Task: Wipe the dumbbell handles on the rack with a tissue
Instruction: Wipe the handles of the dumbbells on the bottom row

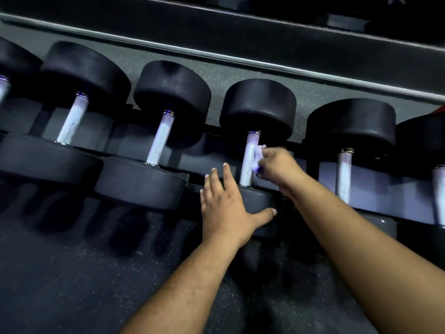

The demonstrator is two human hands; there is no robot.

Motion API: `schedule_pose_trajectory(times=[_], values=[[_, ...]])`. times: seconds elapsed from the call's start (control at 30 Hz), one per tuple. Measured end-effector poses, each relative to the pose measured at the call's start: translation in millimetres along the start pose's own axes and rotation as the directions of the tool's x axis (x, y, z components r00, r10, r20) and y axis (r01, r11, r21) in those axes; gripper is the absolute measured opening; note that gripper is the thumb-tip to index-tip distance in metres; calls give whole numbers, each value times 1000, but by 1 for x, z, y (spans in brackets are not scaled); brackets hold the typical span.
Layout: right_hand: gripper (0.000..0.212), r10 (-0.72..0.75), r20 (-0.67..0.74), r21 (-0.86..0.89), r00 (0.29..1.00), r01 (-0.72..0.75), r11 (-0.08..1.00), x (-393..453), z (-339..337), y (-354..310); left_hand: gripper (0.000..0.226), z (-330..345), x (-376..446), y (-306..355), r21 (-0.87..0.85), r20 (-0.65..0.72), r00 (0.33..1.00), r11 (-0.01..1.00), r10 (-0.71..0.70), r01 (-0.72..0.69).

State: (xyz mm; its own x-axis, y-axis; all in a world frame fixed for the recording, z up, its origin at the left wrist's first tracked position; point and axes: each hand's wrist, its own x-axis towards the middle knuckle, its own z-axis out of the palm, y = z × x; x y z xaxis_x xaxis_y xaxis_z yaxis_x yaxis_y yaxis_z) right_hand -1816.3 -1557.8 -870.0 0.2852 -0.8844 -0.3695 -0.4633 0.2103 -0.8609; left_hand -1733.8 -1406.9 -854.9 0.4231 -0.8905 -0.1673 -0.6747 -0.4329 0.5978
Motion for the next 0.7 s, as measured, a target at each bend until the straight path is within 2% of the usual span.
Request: schedule_pose_trajectory(times=[0.07, 0.1, 0.13, 0.2, 0.23, 0.27, 0.3, 0.33, 0.4, 0.43, 0.47, 0.53, 0.57, 0.6, 0.63, 0.7], values=[[35, 26, 197, -158, 980, 6, 987, -14, -14, 0, 142, 1, 1, 1, 4, -6, 1000, 1000, -6, 6], [34, 37, 219, -221, 975, 13, 975, -16, -20, -2, 142, 1, 0, 2, 6, -7, 1000, 1000, -5, 5], [32, 13, 184, -253, 983, 34, 967, -12, -21, -3, 142, 1, 0, 2, 6, -10, 1000, 1000, -5, 5], [21, -193, -38, -382, 980, 165, 909, -1, -22, -6, 141, 0, -1, 1, -1, -9, 1000, 1000, -2, 2], [26, -351, -116, -497, 929, 252, 831, 4, -22, -7, 142, 0, -1, 1, -5, -11, 1000, 1000, 0, 0], [36, -476, -94, -593, 874, 335, 732, 6, -20, -7, 142, 0, -1, 1, -7, -14, 1000, 1000, 3, -3], [42, -552, 51, -644, 832, 450, 619, 5, -18, -8, 142, 0, -1, 0, -9, -14, 1000, 1000, 4, -4], [43, -576, 270, -673, 772, 579, 460, 4, -16, -6, 142, 1, -1, 0, -12, -12, 1000, 1000, 5, -5], [43, -516, 666, -583, 539, 807, 92, 10, -16, 6, 142, 1, -1, -1, -15, -9, 1000, 1000, 6, -6], [42, -417, 781, -521, 465, 853, -26, 12, -21, 4, 142, 1, -1, -2, -14, -11, 1000, 1000, 6, -6], [41, -342, 833, -486, 435, 871, -76, 12, -28, 1, 142, 1, -1, -2, -10, -10, 1000, 1000, 6, -6], [46, -322, 867, -455, 379, 866, -205, 14, -40, -5, 143, 2, 0, -1, -8, -6, 1000, 1000, 9, -9], [49, -324, 867, -469, 378, 838, -279, 12, -43, -10, 143, 2, -1, -1, -13, -4, 1000, 1000, 7, -7], [50, -338, 849, -512, 406, 789, -340, 13, -44, -12, 143, 2, -1, 0, -17, 0, 1000, 1000, 8, -8], [48, -334, 819, -566, 467, 752, -336, 12, -42, -14, 142, 2, -1, 0, -22, 1, 1000, 1000, 8, -8], [45, -305, 775, -626, 554, 737, -253, 11, -30, -12, 142, 1, -2, -1, -25, -4, 1000, 1000, 11, -11]])
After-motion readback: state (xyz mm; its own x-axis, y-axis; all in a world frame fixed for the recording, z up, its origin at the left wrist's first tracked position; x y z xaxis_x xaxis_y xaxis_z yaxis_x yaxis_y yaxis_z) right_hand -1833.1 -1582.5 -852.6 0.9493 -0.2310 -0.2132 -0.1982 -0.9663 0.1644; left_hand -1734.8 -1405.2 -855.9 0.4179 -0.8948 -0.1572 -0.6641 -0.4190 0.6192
